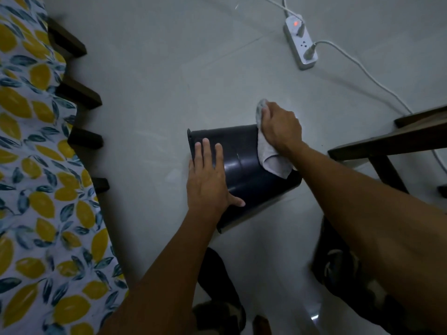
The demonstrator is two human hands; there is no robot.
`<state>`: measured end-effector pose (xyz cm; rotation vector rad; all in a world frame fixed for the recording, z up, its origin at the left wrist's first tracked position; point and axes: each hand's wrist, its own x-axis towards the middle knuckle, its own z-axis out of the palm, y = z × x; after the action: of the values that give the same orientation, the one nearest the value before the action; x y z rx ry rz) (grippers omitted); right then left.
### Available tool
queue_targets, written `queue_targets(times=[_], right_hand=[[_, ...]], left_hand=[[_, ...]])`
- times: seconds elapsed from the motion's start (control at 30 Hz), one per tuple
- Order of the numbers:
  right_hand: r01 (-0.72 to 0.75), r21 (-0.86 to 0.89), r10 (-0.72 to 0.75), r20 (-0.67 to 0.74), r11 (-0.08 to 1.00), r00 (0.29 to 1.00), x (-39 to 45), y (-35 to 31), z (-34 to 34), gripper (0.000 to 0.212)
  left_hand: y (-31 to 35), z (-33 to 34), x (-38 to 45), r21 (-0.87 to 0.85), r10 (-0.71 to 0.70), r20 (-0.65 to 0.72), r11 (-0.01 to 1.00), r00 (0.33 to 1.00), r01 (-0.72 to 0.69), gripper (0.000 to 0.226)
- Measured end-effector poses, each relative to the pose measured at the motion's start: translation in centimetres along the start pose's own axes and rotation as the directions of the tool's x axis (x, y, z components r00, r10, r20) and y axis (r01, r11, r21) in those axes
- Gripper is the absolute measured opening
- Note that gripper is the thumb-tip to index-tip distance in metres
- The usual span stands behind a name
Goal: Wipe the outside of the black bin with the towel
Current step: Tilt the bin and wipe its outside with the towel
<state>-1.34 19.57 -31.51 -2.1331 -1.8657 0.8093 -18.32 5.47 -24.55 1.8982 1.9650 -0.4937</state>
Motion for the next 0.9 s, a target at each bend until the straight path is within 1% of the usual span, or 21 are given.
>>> queue_targets(times=[0.1, 0.17, 0.2, 0.23, 0.3, 0.37, 0.4, 0.47, 0.53, 0.57, 0.67, 0.7, 0.73, 0.77, 0.8, 0.83, 0.87, 0.9], right_hand=[[-0.004, 0.006, 0.004, -0.126, 1.000, 0.992, 0.1, 0.6, 0.3, 0.047], [0.009, 0.013, -0.007, -0.182, 1.000, 0.983, -0.8, 0.6, 0.2, 0.048], [0.037, 0.007, -0.035, -0.190, 0.999, 0.981, -1.7, 0.6, 0.0, 0.047], [0.094, -0.020, -0.096, -0.188, 0.995, 0.977, -2.9, 0.6, 0.0, 0.045], [0.270, -0.116, -0.284, -0.136, 0.956, 0.949, -6.3, 0.3, 0.5, 0.039], [0.402, -0.160, -0.411, -0.030, 0.902, 0.911, -9.6, 0.0, 1.9, 0.041], [0.441, -0.166, -0.445, 0.014, 0.882, 0.896, -11.0, -0.1, 2.5, 0.046], [0.483, -0.176, -0.475, 0.087, 0.858, 0.876, -13.2, 0.0, 3.1, 0.064], [0.514, -0.179, -0.499, 0.124, 0.839, 0.858, -15.1, 0.4, 2.8, 0.079], [0.532, -0.162, -0.518, 0.120, 0.831, 0.847, -16.0, 0.8, 2.6, 0.077], [0.593, -0.084, -0.592, 0.036, 0.801, 0.805, -18.7, 3.0, 1.9, 0.053], [0.596, -0.067, -0.596, 0.020, 0.800, 0.803, -19.6, 3.7, 1.4, 0.048], [0.590, -0.048, -0.589, 0.025, 0.806, 0.807, -20.3, 4.3, 0.8, 0.046], [0.563, -0.034, -0.560, 0.066, 0.826, 0.826, -21.0, 4.8, 0.2, 0.043], [0.503, -0.023, -0.495, 0.140, 0.864, 0.857, -21.5, 5.3, -0.5, 0.038], [0.378, -0.007, -0.366, 0.229, 0.926, 0.902, -21.8, 5.6, -1.4, 0.028], [0.201, 0.024, -0.199, 0.296, 0.979, 0.934, -21.9, 6.2, -2.1, 0.015], [-0.012, 0.056, -0.007, 0.325, 0.998, 0.946, -22.0, 6.9, -2.8, 0.014]], left_hand=[[0.2, 0.1, 0.1, -0.001, -0.004, -0.005, 1.000, 1.000, 0.004, 0.160], [0.4, 0.3, -0.1, 0.002, -0.005, 0.002, 1.000, 1.000, 0.005, 0.161], [0.5, 0.5, -0.3, 0.006, -0.003, 0.006, 1.000, 1.000, 0.003, 0.161], [0.5, 0.8, -0.5, 0.011, -0.001, 0.012, 1.000, 1.000, 0.001, 0.161], [0.3, 1.1, -0.8, 0.024, 0.002, 0.013, 1.000, 1.000, -0.003, 0.162], [0.2, 1.0, -0.8, 0.024, 0.004, 0.010, 1.000, 1.000, -0.004, 0.162], [0.2, 0.9, -0.7, 0.020, 0.004, 0.008, 1.000, 1.000, -0.004, 0.162], [0.3, 0.5, -0.7, 0.020, 0.000, 0.000, 1.000, 1.000, 0.000, 0.161], [0.6, 0.3, -0.9, 0.031, 0.000, 0.004, 1.000, 1.000, 0.000, 0.160], [0.7, 0.2, -1.1, 0.037, -0.001, 0.006, 0.999, 1.000, 0.001, 0.159], [0.9, 0.0, -1.6, 0.034, -0.003, -0.009, 0.999, 1.000, 0.004, 0.159], [1.0, -0.1, -1.8, 0.034, 0.001, -0.027, 0.999, 1.000, 0.000, 0.158], [1.2, -0.2, -1.9, 0.037, 0.002, -0.050, 0.999, 0.999, -0.001, 0.156], [1.5, -0.3, -2.1, 0.040, 0.001, -0.066, 0.999, 0.998, 0.002, 0.155], [1.7, -0.3, -2.3, 0.036, -0.003, -0.071, 0.999, 0.998, 0.005, 0.155], [2.0, -0.3, -2.7, 0.025, -0.007, -0.073, 1.000, 0.997, 0.009, 0.154], [2.3, -0.2, -3.2, 0.010, -0.013, -0.078, 1.000, 0.997, 0.014, 0.154], [2.7, -0.1, -3.9, 0.003, -0.018, -0.087, 1.000, 0.996, 0.018, 0.151]])
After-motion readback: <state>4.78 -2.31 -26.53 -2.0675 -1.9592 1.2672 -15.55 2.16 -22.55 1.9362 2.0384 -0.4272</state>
